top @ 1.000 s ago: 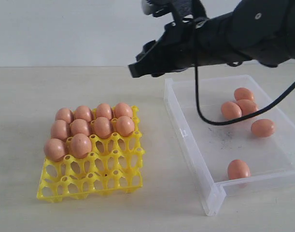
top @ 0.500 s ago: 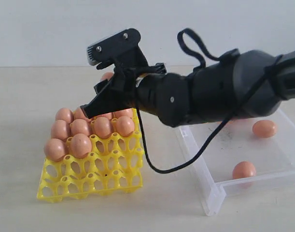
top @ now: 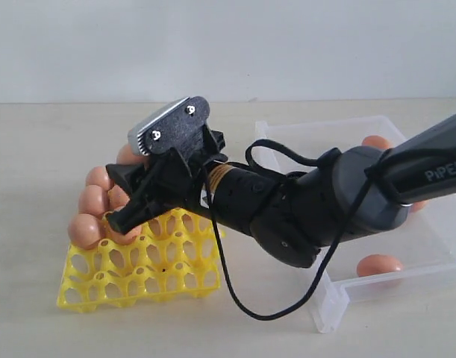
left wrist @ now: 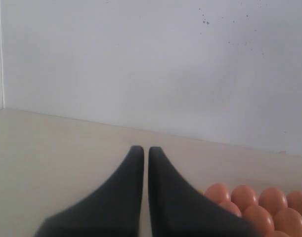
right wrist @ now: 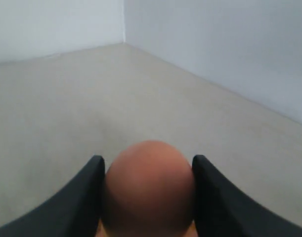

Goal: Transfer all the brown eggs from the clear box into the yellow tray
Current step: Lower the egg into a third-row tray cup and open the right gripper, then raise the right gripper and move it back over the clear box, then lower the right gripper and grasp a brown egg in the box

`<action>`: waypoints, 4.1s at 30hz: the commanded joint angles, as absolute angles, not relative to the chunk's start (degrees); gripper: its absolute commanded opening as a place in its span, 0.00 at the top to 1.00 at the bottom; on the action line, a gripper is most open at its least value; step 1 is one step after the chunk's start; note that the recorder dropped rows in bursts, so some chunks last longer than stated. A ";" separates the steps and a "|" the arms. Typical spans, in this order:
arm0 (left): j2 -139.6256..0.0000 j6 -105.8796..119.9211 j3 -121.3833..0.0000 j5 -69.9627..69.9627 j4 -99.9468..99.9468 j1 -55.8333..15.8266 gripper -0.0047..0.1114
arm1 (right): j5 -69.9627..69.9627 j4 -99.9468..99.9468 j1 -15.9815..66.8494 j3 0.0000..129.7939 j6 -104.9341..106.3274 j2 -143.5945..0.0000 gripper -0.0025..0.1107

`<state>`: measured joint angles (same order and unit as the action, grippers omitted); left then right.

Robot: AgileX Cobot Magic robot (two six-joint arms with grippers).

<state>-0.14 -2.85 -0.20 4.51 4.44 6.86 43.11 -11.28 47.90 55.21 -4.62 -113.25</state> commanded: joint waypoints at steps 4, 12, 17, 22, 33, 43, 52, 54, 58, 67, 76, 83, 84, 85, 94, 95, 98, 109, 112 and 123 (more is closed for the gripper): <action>0.00 -3.36 0.00 4.31 4.95 6.77 0.93 | 41.56 -19.36 44.94 54.73 -11.63 -115.61 0.98; 0.00 -3.36 0.00 4.41 4.95 6.77 0.93 | 41.78 -20.00 44.54 54.73 -11.37 -118.62 0.98; 0.00 -3.36 0.00 4.41 4.95 6.77 0.93 | 42.04 -19.66 44.54 54.84 -10.88 -119.99 0.98; 0.00 -3.36 0.00 4.41 4.95 6.77 0.93 | 41.87 -17.90 44.54 54.84 -10.88 -120.64 0.98; 0.00 -3.36 0.00 4.41 4.95 6.77 0.93 | 41.55 -14.99 44.54 54.84 -9.79 -120.64 0.96; 0.00 -3.36 0.00 4.41 4.95 6.77 0.93 | 41.21 -14.99 44.54 54.84 -9.90 -120.64 0.56; 0.00 -3.36 0.00 4.41 4.95 6.77 0.93 | 41.10 -14.99 44.54 54.84 -10.13 -120.51 0.51; 0.00 -3.36 0.00 4.41 4.95 6.77 0.93 | 40.98 -14.99 44.54 54.84 -10.13 -119.96 0.51; 0.00 -3.36 0.00 4.41 4.95 6.77 0.93 | 39.88 -13.72 44.54 54.84 -10.13 -116.46 0.51; 0.00 -3.36 0.00 4.41 4.95 6.77 0.93 | 20.86 -11.70 44.54 54.84 -7.19 -99.02 0.59; 0.00 -3.36 0.00 4.41 4.95 6.77 0.93 | -21.53 -10.78 35.92 60.15 1.29 -83.49 0.98; 0.00 -3.36 0.00 4.41 4.95 6.77 0.93 | -41.78 -10.79 16.29 61.39 11.00 -90.20 0.98; 0.00 -3.36 0.00 4.41 4.95 6.77 0.93 | -43.29 -10.79 14.54 61.39 12.80 -93.11 0.98; 0.00 -3.36 0.00 4.41 4.95 6.77 0.93 | -43.39 -10.91 13.31 61.39 13.52 -95.49 0.98; 0.00 -3.36 0.00 4.41 4.95 6.77 0.93 | -42.60 -11.99 12.51 66.26 13.63 -103.30 0.51; 0.00 -3.36 0.00 4.41 4.95 6.77 0.93 | -42.60 -12.22 12.51 66.49 13.10 -103.63 0.47; 0.00 -3.36 0.00 4.41 4.95 6.77 0.93 | -41.61 -13.28 12.51 66.73 12.60 -105.01 0.47; 0.00 -3.36 0.00 4.41 4.95 6.77 0.93 | -37.61 -14.77 12.51 66.88 12.60 -109.15 0.47; 0.00 -3.36 0.00 4.41 4.95 6.77 0.93 | -37.47 -14.92 12.51 66.88 12.86 -110.05 0.47; 0.00 -3.36 0.00 4.31 4.95 6.77 0.93 | -36.89 -15.07 12.51 66.91 13.61 -113.76 0.47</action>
<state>-0.14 -2.85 -0.20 4.51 4.44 6.86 -37.15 -14.49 12.95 66.70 13.28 -113.02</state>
